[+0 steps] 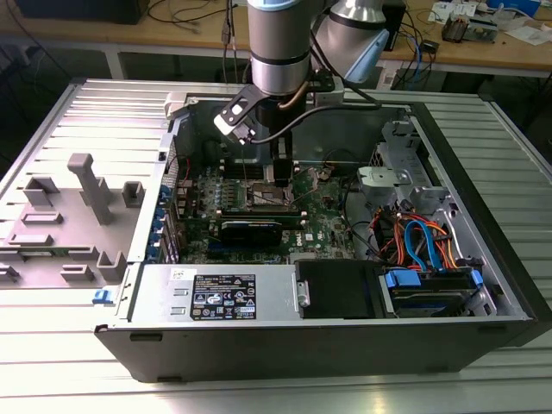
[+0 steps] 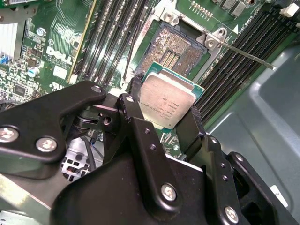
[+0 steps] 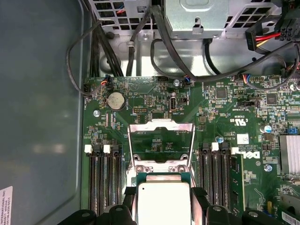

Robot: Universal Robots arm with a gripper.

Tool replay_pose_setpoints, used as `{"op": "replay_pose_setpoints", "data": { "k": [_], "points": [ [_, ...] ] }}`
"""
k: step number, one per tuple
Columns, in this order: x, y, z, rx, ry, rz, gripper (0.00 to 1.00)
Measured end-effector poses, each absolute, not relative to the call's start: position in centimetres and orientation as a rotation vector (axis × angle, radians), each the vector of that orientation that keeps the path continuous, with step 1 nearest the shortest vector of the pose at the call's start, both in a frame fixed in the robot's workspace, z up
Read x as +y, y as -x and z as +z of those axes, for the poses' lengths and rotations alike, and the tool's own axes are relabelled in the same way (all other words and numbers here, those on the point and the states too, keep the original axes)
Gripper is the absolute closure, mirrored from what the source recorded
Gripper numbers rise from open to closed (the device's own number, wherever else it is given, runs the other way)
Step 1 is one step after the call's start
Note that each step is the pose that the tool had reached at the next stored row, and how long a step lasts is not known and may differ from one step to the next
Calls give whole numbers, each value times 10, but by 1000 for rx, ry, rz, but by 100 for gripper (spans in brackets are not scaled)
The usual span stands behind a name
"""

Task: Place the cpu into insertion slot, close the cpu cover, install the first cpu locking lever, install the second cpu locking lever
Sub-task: 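Place the cpu into insertion slot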

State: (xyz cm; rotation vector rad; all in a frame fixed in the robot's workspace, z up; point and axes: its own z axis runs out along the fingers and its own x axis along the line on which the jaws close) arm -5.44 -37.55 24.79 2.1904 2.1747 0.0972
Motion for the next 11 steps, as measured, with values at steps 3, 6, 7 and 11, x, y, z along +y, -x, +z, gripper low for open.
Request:
{"op": "replay_pose_setpoints", "data": {
  "k": [3, 6, 7, 11],
  "points": [
    [-375, 55, 244, 2180, -2186, 98, 46],
    [-375, 59, 238, 2186, -2181, 98, 46],
    [-375, 60, 237, 2186, -2180, 98, 46],
    [-376, 63, 232, 2189, -2178, 99, 46]
  ]
}}
